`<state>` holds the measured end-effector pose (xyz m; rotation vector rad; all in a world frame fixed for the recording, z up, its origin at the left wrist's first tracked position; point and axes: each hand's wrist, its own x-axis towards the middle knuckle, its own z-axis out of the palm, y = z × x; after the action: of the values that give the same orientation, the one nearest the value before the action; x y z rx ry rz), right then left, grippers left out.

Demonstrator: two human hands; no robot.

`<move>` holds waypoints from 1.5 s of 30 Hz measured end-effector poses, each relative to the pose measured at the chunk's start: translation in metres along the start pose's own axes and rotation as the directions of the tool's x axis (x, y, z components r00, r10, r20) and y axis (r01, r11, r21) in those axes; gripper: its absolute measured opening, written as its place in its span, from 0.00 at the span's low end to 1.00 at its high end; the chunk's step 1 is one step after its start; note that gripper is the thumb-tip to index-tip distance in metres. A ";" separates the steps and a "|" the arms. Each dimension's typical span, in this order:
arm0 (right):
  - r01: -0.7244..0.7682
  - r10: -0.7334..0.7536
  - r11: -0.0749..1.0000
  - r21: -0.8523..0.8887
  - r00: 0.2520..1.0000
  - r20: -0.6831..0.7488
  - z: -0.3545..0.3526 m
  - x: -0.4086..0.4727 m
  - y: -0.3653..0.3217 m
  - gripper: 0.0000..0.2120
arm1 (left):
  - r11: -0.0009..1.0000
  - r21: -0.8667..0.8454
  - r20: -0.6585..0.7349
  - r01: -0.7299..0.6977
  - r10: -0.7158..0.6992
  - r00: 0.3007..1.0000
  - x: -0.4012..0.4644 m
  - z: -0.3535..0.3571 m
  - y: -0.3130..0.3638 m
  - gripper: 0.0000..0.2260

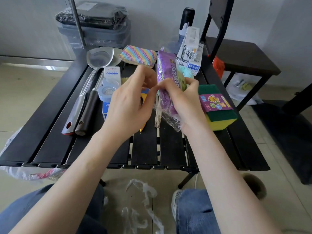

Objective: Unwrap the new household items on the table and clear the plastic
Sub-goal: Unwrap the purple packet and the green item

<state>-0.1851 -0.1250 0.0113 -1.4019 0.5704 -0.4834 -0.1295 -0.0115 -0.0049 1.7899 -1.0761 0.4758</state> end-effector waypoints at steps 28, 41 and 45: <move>0.240 -0.240 0.971 -0.012 0.970 0.028 0.011 -0.006 0.000 0.28 | 0.983 -0.091 -0.109 0.157 -0.167 0.980 0.002 -0.008 -0.007 0.09; 0.192 -0.185 0.980 -0.044 0.974 0.132 0.007 -0.004 -0.002 0.30 | 0.999 0.015 -0.129 0.039 -0.037 0.991 0.001 -0.010 -0.003 0.03; 0.189 -0.184 0.980 -0.066 0.980 0.081 0.008 -0.003 0.000 0.31 | 0.997 0.075 -0.199 0.018 -0.003 0.980 -0.003 -0.004 -0.004 0.07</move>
<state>-0.1824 -0.1168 0.0119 -1.5449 0.4014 -0.5623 -0.1270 -0.0065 -0.0073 1.7713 -0.9198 0.6831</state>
